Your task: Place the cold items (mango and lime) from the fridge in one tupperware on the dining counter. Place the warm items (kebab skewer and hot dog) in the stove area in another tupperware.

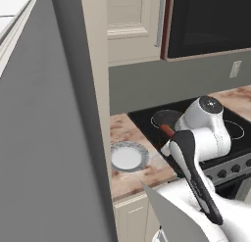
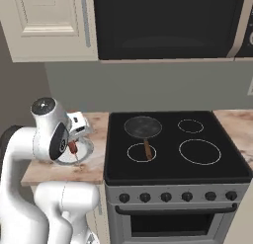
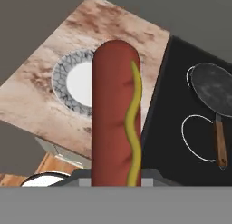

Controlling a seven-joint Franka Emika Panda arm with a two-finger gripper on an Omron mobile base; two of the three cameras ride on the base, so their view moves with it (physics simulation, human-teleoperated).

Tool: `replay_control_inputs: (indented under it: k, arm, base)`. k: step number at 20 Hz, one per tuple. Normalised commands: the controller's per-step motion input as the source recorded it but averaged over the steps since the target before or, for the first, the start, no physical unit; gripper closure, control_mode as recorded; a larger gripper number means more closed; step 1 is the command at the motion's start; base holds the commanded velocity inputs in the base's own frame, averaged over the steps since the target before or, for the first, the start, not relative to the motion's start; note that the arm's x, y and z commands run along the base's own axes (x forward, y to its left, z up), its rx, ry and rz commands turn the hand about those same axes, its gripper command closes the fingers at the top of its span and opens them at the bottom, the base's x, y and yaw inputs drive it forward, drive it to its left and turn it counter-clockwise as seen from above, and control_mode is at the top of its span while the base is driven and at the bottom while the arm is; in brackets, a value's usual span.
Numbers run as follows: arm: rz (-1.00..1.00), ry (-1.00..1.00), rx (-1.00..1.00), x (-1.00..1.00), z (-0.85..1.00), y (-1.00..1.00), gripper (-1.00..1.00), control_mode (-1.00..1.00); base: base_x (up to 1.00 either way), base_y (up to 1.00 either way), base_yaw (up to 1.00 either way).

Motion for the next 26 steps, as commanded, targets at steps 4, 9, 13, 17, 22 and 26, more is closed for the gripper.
replay_control_inputs:
  k: [4,9,13,17,22,26]
  arm:
    - [0.70,-0.38,-0.05,-0.66,0.41,-0.67,1.00,-1.00]
    - [0.70,-0.13,-0.26,-0.37,-0.24,-0.06,1.00,-1.00]
    - [0.11,-0.01,-0.50,-0.16,-0.21,0.66,1.00,-1.00]
    - [0.00,-0.27,-0.35,-0.53,-0.02,0.28,1.00,-1.00]
    - [0.00,-0.40,-0.01,-0.65,0.00,-0.36,1.00,-1.00]
    - [0.00,-0.25,0.00,-0.48,0.00,-0.24,1.00,1.00]
  base:
    - [0.00,0.00,0.00]
    - [0.00,0.00,0.00]
    - [0.00,0.00,0.00]
    - [0.00,0.00,0.00]
    - [0.00,0.00,0.00]
    - [-0.17,-0.06,0.00]
